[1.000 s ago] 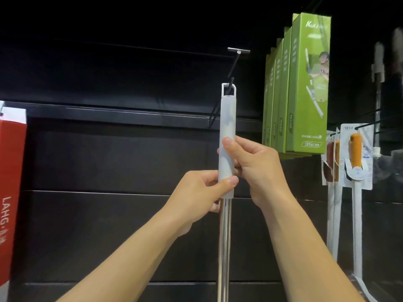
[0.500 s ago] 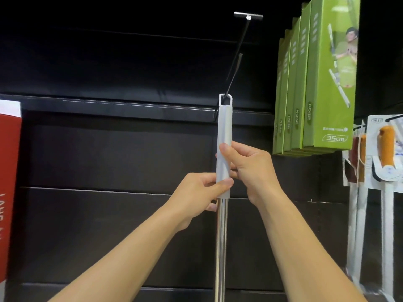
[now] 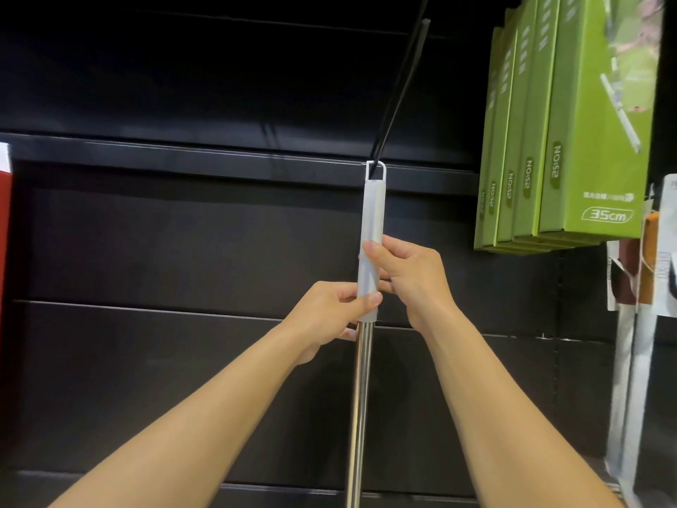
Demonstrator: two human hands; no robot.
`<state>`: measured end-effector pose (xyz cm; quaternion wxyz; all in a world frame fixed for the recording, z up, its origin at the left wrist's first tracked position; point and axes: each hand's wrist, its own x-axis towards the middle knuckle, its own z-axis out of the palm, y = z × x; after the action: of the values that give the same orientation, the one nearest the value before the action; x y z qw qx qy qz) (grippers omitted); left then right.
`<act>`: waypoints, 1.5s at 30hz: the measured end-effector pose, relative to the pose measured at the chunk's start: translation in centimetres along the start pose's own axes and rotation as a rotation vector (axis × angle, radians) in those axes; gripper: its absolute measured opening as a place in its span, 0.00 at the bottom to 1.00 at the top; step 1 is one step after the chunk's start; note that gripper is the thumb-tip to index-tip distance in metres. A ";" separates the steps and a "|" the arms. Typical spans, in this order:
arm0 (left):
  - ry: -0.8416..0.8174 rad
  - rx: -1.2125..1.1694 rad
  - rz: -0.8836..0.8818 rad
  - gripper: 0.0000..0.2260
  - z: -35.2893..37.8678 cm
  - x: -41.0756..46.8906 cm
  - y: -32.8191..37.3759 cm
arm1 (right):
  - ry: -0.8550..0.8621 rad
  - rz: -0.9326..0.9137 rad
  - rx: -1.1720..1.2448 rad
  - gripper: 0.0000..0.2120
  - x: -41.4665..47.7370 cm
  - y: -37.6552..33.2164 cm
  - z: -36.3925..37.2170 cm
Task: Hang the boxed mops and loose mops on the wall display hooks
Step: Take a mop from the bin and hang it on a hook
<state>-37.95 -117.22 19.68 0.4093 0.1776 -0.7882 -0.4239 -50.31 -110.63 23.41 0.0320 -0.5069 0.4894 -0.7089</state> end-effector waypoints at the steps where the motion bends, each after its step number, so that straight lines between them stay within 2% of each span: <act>1: 0.000 -0.002 -0.004 0.13 0.0 0.3 -0.2 | 0.000 0.001 0.001 0.08 0.3 0.3 0.1; 7: 0.012 -0.003 -0.014 0.15 -0.3 2.0 -1.4 | -0.004 0.010 -0.002 0.10 1.7 1.7 0.7; 11: 0.020 0.005 -0.027 0.16 -0.3 2.6 -1.9 | 0.003 0.004 -0.007 0.07 2.3 2.2 1.0; 17: 0.046 0.001 -0.042 0.16 0.1 2.9 -2.2 | 0.039 0.018 -0.043 0.12 2.5 2.6 1.4; 21: 0.043 0.002 -0.052 0.15 0.0 2.8 -2.0 | 0.050 0.014 -0.104 0.07 2.4 2.5 1.5; 27: 0.035 0.044 -0.051 0.15 -0.2 2.0 -1.5 | 0.041 -0.026 -0.235 0.11 1.9 1.6 1.2; 31: 0.038 0.249 -0.012 0.16 -0.8 0.9 -0.8 | 0.003 -0.095 -0.472 0.16 0.9 0.6 0.8; 36: 0.030 0.669 0.001 0.25 -2.0 -1.3 -0.6 | -0.099 -0.076 -0.848 0.20 -1.8 -0.9 0.2; 41: 0.054 0.864 0.007 0.28 -3.2 -4.8 -0.5 | -0.208 -0.039 -1.253 0.27 -6.3 -2.4 0.0; 45: 0.065 1.003 -0.012 0.28 -3.5 -8.0 -0.5 | -0.260 0.011 -1.460 0.27 -10.5 -2.5 0.2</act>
<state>-30.37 -114.32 16.44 0.2955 0.3700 -0.8807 0.0105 -43.95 -103.76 18.03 -0.2518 -0.4766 0.8311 -0.1369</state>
